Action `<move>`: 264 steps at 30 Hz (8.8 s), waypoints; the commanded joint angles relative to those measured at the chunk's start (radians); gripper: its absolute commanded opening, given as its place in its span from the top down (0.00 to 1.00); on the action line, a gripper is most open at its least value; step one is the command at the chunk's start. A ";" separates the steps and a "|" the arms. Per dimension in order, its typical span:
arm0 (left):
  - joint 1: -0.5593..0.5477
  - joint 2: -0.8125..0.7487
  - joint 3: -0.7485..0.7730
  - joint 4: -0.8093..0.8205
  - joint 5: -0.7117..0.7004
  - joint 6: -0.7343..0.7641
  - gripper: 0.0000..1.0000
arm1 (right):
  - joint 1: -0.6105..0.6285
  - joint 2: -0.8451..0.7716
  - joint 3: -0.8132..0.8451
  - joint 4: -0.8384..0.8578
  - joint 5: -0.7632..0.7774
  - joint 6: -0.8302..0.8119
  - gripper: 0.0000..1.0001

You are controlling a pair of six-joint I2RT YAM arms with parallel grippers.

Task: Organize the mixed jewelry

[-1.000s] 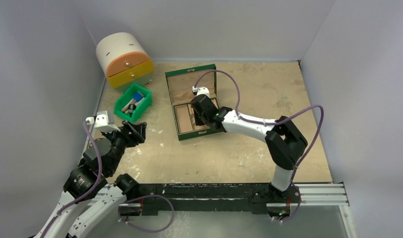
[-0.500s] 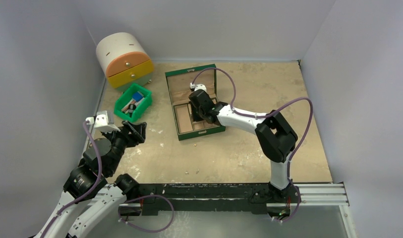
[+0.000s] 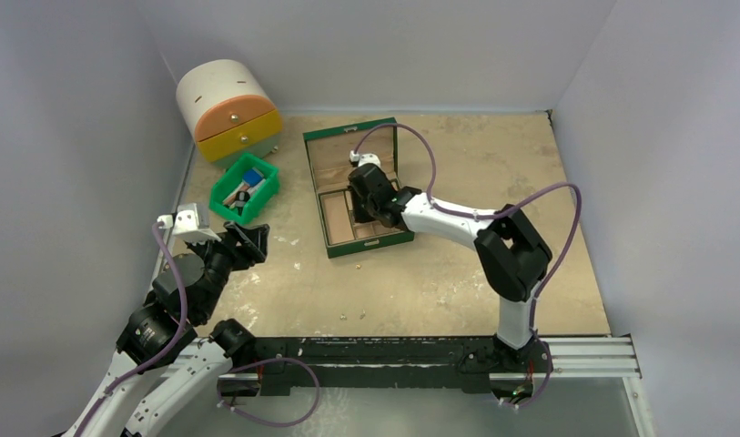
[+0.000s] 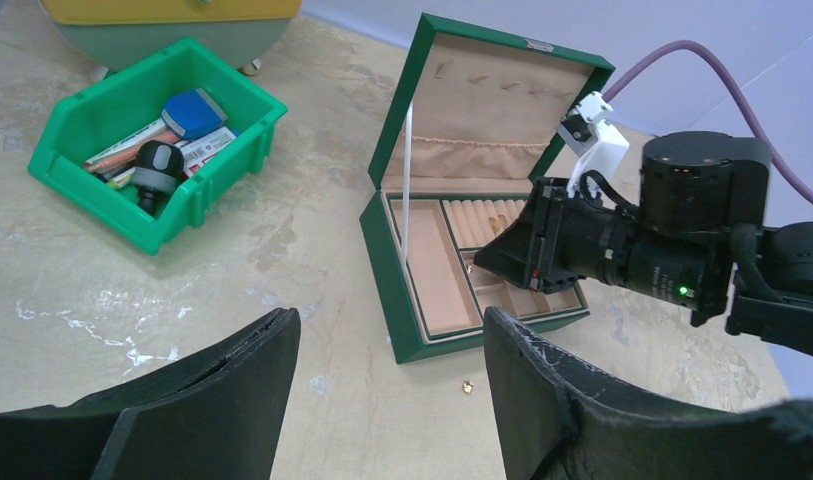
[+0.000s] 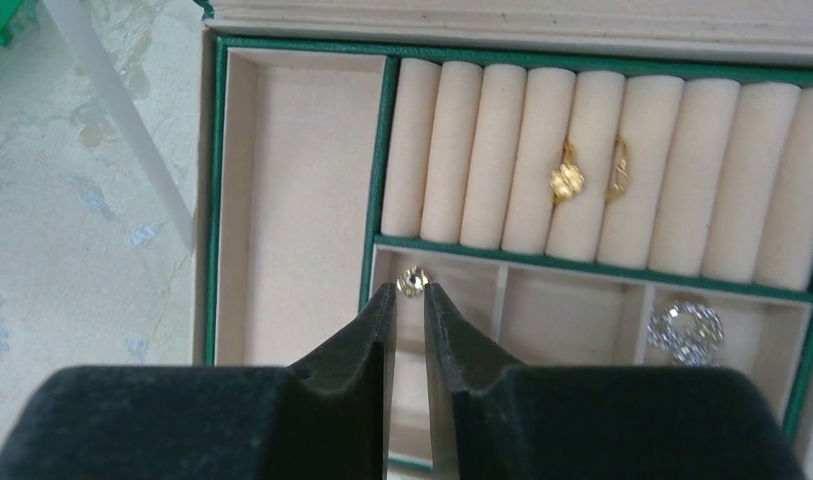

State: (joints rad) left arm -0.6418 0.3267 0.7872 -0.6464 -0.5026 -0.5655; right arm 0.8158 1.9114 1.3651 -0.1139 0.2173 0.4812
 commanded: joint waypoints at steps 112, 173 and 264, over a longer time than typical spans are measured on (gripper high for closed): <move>0.008 0.002 -0.002 0.037 0.007 -0.008 0.33 | 0.149 -0.334 -0.196 -0.154 0.191 0.153 1.00; 0.009 0.001 -0.002 0.039 0.011 -0.008 0.32 | 0.130 -0.434 -0.301 -0.111 -0.004 0.193 0.69; 0.009 -0.014 -0.004 0.037 0.004 -0.013 0.33 | 0.352 -0.495 -0.338 -0.231 0.151 0.333 1.00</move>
State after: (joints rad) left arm -0.6369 0.3183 0.7868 -0.6460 -0.4873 -0.5652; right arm 1.1774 1.4666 0.9619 -0.2928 0.2352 0.8627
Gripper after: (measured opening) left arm 0.674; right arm 0.004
